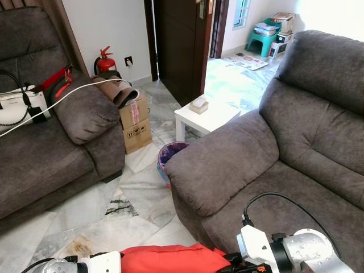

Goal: Move the pillow to the sofa from floor

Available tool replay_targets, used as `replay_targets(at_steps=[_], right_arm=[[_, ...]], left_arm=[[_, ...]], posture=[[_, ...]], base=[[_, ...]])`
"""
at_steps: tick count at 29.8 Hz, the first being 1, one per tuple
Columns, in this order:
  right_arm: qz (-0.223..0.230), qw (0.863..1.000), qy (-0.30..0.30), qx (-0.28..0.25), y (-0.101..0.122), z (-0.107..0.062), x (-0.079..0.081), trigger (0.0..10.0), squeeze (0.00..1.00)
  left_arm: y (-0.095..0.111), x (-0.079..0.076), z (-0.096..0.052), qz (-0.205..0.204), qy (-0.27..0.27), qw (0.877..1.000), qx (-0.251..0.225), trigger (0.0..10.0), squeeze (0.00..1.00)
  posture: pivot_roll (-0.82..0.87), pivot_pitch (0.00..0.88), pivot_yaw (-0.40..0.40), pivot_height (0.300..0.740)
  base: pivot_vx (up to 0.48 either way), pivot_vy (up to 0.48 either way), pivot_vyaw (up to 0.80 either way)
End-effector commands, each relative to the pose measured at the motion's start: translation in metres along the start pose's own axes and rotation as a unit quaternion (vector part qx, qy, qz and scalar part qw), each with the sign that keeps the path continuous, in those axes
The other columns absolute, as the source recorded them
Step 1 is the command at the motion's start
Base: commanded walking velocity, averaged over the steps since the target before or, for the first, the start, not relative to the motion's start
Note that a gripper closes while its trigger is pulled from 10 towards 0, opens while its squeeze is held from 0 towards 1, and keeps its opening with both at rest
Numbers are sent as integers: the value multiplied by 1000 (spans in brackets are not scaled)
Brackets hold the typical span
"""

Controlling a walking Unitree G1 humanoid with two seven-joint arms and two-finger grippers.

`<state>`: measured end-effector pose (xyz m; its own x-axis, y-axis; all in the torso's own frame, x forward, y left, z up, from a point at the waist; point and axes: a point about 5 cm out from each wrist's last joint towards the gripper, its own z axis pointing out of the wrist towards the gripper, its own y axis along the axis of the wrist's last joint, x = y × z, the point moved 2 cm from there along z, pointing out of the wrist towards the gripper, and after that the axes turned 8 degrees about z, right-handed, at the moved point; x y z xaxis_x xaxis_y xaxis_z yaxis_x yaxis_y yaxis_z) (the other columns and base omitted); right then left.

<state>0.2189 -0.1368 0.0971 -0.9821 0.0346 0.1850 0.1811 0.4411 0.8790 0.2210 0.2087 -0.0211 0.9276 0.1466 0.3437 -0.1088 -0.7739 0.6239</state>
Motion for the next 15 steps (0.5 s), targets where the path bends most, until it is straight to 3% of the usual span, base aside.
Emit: replay_targets(at_steps=[1, 15], right_arm=[[-54, 997, 2, -52, 29, -5, 2, 10000, 0], [-47, 998, 1, -51, 26, -3, 4, 10000, 0]], left_arm=[[1, -5, 2, -19, -9, 1000, -10, 0, 0], [0, -12, 3, -53, -35, 998, -19, 0, 0]], posture=[[21, 78, 24, 740], [19, 79, 25, 740]], base=[[0, 0, 0], [0, 0, 0]])
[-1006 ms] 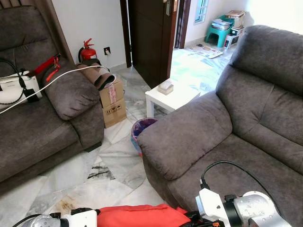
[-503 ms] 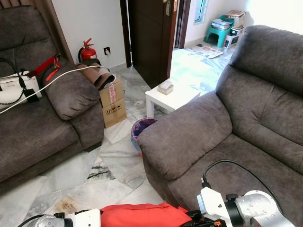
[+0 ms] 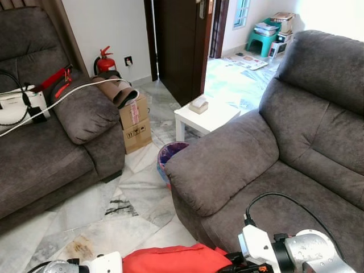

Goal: Move the pillow to the sofa from floor

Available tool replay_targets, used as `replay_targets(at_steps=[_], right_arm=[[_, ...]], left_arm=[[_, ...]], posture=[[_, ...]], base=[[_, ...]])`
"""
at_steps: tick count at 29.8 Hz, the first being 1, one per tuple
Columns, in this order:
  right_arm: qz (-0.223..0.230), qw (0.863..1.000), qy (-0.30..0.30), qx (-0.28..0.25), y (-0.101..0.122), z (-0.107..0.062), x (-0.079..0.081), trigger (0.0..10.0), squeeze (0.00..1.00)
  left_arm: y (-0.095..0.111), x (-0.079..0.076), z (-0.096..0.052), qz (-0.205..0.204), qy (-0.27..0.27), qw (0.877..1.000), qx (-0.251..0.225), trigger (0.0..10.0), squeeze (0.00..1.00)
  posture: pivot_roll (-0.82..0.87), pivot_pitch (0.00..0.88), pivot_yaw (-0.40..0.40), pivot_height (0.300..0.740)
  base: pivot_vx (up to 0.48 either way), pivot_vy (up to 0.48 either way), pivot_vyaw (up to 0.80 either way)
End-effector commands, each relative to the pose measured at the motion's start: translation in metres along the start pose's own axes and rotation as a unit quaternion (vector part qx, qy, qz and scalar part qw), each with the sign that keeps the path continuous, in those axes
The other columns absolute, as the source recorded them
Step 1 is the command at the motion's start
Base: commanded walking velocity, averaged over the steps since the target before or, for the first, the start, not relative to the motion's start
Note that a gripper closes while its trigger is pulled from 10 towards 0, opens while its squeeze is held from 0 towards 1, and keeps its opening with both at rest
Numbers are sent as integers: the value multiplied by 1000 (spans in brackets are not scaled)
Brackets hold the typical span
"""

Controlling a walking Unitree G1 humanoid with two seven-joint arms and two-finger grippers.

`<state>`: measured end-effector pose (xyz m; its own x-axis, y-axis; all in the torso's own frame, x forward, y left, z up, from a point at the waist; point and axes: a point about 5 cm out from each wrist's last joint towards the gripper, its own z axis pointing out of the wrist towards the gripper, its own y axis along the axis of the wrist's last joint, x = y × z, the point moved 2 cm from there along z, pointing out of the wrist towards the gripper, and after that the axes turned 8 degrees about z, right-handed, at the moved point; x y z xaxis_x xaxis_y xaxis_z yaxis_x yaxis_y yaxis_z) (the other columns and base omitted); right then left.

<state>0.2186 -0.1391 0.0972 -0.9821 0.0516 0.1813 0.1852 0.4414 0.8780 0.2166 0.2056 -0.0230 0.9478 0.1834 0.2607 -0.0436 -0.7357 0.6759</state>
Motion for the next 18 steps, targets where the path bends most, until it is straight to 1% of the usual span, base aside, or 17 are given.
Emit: replay_targets(at_steps=[1, 4, 10, 18], right_arm=[[-48, 997, 9, -52, 27, -1, 4, 10000, 0], [-48, 998, 8, -50, 26, 0, 4, 10000, 0], [-44, 998, 6, -49, 24, 1, 3, 10000, 0], [-40, 998, -2, -47, 20, 3, 1, 10000, 0]], left_arm=[[-2, -7, 2, -12, -17, 1000, 2, 0, 0], [-3, -9, 1, -16, -27, 999, 5, 0, 0], [-4, -13, 0, -3, -39, 999, 12, 0, 0], [-1, -10, -1, 8, -34, 999, 4, 0, 0]], posture=[[19, 79, 25, 740], [19, 80, 27, 740], [22, 79, 27, 740], [23, 79, 32, 740]], base=[[0, 0, 0], [0, 0, 0], [0, 0, 0], [0, 0, 0]])
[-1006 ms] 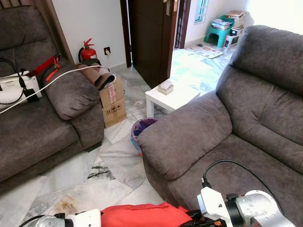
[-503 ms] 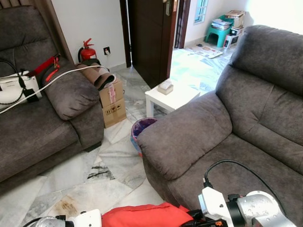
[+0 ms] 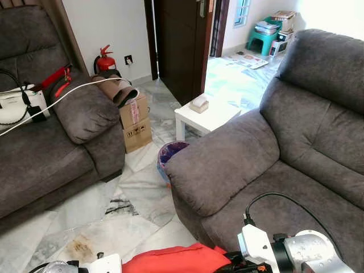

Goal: Move the pillow to the sofa from floor

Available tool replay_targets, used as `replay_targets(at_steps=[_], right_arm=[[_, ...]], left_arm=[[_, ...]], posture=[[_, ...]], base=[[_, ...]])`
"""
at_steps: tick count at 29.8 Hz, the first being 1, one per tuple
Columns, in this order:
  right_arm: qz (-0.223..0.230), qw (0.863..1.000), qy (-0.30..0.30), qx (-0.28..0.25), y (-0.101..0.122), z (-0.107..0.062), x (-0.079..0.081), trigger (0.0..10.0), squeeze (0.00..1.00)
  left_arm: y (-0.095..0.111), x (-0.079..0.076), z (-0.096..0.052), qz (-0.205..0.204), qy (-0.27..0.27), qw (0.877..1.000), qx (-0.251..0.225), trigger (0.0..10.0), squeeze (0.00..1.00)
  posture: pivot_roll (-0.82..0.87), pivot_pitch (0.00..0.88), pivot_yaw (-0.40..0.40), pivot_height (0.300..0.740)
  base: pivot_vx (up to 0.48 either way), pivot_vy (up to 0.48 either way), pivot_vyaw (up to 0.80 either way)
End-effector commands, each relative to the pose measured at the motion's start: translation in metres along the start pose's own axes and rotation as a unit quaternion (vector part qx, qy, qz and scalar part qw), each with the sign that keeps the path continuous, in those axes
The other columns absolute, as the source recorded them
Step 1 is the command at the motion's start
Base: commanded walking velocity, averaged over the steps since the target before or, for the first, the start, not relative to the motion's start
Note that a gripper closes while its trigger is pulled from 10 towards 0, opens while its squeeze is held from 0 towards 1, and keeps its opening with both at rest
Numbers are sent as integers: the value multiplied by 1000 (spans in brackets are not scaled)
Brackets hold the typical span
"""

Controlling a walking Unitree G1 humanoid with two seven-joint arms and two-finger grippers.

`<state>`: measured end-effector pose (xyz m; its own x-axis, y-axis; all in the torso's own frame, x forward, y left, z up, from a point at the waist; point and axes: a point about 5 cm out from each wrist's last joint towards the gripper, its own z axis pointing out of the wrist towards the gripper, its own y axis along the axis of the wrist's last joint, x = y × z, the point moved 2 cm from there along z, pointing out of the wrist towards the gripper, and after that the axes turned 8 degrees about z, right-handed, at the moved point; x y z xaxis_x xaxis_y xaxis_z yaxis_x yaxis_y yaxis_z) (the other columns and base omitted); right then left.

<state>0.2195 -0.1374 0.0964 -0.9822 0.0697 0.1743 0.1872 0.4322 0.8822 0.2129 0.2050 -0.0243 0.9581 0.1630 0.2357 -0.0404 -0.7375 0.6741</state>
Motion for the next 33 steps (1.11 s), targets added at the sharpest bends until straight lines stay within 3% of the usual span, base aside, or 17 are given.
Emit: replay_targets(at_steps=[1, 9, 13, 15, 21, 22, 24, 25, 27, 28, 29, 30, 33], right_arm=[[-38, 998, 2, -41, 18, 2, 1, 10000, 0], [-29, 998, -50, -28, 3, 9, -10, 10000, 0], [-4, 997, -63, -54, -2, 17, -9, 10000, 0], [11, 993, -101, -60, -9, 20, -15, 10000, 0], [32, 981, -182, -67, -20, 21, -30, 10000, 0], [42, 968, -239, -69, -26, 19, -41, 10000, 0], [48, 963, -257, -69, -29, 18, -44, 10000, 0], [64, 949, -300, -78, -35, 16, -51, 10000, 0], [89, 929, -348, -95, -40, 13, -59, 10000, 0], [107, 909, -386, -116, -42, 10, -64, 10000, 0], [113, 900, -401, -126, -42, 9, -66, 10000, 0], [123, 891, -415, -137, -42, 8, -68, 10000, 0], [146, 853, -464, -192, -38, 4, -74, 10000, 0]], left_arm=[[1, -5, -1, 13, -15, 1000, -1, 0, 0], [13, 2, 2, 34, 4, 999, -24, 0, 0], [27, 16, 2, 44, 51, 997, -43, 0, 0], [35, 29, -1, 47, 92, 993, -53, 0, 0], [52, 42, -6, 47, 147, 983, -95, 0, 0], [58, 48, -9, 50, 180, 977, -104, 0, 0], [60, 50, -10, 48, 194, 974, -108, 0, 0], [68, 64, -16, 41, 261, 957, -120, 0, 0], [75, 81, -24, 12, 345, 929, -136, 0, 0], [79, 89, -28, -22, 392, 908, -146, 7255, 0], [80, 91, -29, -34, 406, 901, -150, 7255, 0], [81, 92, -29, -46, 418, 894, -154, 10000, 0], [85, 98, -30, -131, 471, 853, -183, 10000, 0]], posture=[[23, 80, 32, 740], [26, 82, 31, 740], [29, 85, 32, 740], [32, 88, 32, 740], [34, 88, 37, 740], [30, 90, 37, 740], [31, 90, 37, 740], [38, 90, 35, 740], [40, 90, 34, 740], [39, 92, 33, 740], [39, 92, 33, 740], [38, 92, 34, 740], [31, 93, 34, 740]], base=[[0, 0, 0], [0, 0, 0], [0, 0, 0], [0, 0, 0], [0, 0, 0], [0, 0, 0], [0, 0, 0], [0, 0, 0], [0, 0, 0], [0, 0, 0], [0, 0, 0], [0, 0, 0], [0, 0, 0]])
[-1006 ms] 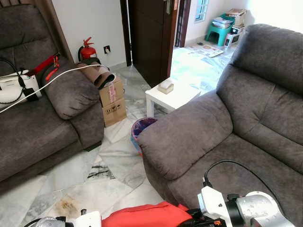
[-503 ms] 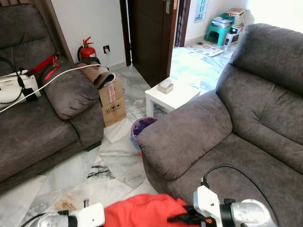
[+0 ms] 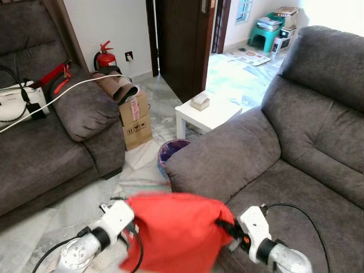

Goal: Move the pillow to the sofa from floor

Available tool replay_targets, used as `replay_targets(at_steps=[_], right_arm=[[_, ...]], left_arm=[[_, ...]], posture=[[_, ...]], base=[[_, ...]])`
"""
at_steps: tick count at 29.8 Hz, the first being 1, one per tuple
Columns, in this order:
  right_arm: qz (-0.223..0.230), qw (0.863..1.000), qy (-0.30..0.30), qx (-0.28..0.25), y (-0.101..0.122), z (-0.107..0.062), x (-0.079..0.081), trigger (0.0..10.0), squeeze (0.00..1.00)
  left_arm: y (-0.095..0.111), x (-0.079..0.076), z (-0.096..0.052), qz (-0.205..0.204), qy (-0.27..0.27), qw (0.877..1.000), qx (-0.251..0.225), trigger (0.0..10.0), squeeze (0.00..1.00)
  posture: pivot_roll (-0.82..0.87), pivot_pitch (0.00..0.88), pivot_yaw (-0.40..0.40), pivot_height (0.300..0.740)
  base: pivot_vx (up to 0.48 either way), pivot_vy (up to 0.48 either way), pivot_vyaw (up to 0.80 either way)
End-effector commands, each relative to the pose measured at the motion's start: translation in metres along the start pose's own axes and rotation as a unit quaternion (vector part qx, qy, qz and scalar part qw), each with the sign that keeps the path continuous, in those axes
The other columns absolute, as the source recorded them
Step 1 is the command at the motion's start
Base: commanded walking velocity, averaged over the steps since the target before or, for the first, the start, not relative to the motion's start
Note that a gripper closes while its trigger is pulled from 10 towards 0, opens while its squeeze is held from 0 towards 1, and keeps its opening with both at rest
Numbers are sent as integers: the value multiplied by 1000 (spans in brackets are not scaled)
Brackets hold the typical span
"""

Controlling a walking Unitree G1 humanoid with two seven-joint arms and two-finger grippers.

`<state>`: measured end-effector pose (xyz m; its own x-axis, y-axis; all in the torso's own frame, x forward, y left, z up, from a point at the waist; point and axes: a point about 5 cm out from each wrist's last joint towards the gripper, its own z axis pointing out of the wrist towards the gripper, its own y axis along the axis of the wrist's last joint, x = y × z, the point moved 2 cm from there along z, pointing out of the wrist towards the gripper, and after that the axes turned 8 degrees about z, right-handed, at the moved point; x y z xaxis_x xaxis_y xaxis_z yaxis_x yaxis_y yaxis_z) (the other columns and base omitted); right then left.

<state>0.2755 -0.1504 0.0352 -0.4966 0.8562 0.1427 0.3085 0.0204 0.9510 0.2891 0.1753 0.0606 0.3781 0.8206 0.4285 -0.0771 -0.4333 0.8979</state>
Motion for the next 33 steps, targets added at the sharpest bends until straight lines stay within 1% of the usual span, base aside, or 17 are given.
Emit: replay_targets(at_steps=[1, 3, 4, 6, 11, 12, 13, 14, 15, 17, 18, 22, 27, 33], right_arm=[[17, 998, -37, -53, 16, 2, -8, 10000, 0], [36, 994, -75, -70, 17, 3, -13, 10000, 0], [36, 994, -75, -70, 17, 3, -13, 10000, 0], [42, 990, -101, -85, 17, 5, -16, 10000, 0], [50, 986, -122, -104, 20, 5, -17, 10000, 0], [78, 980, -136, -121, 22, 4, -21, 10000, 0], [92, 978, -139, -127, 23, 4, -22, 10000, 0], [95, 977, -142, -128, 23, 3, -23, 10000, 0], [95, 977, -142, -128, 23, 3, -23, 10000, 0], [71, 980, -141, -122, 23, 3, -23, 10000, 0], [67, 980, -140, -121, 23, 3, -23, 10000, 0], [67, 979, -147, -122, 22, 3, -24, 10000, 0], [69, 978, -152, -123, 22, 7, -23, 10000, 0], [68, 978, -155, -124, 21, 7, -23, 10000, 0]], left_arm=[[15, 10, 3, -43, 54, 997, -30, 10000, 0], [21, 8, 5, -61, 77, 994, -42, 10000, 0], [21, 8, 5, -61, 77, 994, -42, 10000, 0], [26, 7, 5, -75, 104, 991, -46, 10000, 0], [27, 3, 4, -81, 105, 990, -39, 10000, 0], [24, 3, 2, -79, 105, 991, -32, 10000, 0], [23, 4, 2, -78, 105, 991, -29, 10000, 0], [23, 5, 1, -74, 106, 991, -27, 10000, 0], [23, 5, 1, -74, 106, 991, -27, 10000, 0], [22, 10, -1, -65, 112, 991, -25, 10000, 0], [22, 11, -1, -64, 113, 991, -24, 10000, 0], [25, 12, -1, -65, 116, 991, -27, 10000, 0], [27, 7, 0, -65, 106, 992, -29, 10000, 0], [25, 4, -1, -65, 97, 993, -27, 10000, 0]], posture=[[30, 93, 32, 740], [33, 93, 32, 740], [33, 93, 32, 740], [35, 95, 29, 740], [33, 99, 30, 740], [31, 99, 31, 740], [26, 99, 31, 740], [26, 99, 31, 740], [26, 99, 31, 740], [24, 96, 30, 740], [25, 96, 30, 740], [26, 90, 28, 740], [25, 74, 28, 740], [23, 68, 30, 740]], base=[[0, 0, 0], [0, 0, 0], [0, 0, 0], [0, 0, 0], [0, 0, 0], [0, 0, -481], [0, 0, -800], [0, 0, -800], [0, 0, -800], [0, 0, -800], [0, 0, -800], [0, 0, -800], [0, 0, -800], [0, 0, -800]])
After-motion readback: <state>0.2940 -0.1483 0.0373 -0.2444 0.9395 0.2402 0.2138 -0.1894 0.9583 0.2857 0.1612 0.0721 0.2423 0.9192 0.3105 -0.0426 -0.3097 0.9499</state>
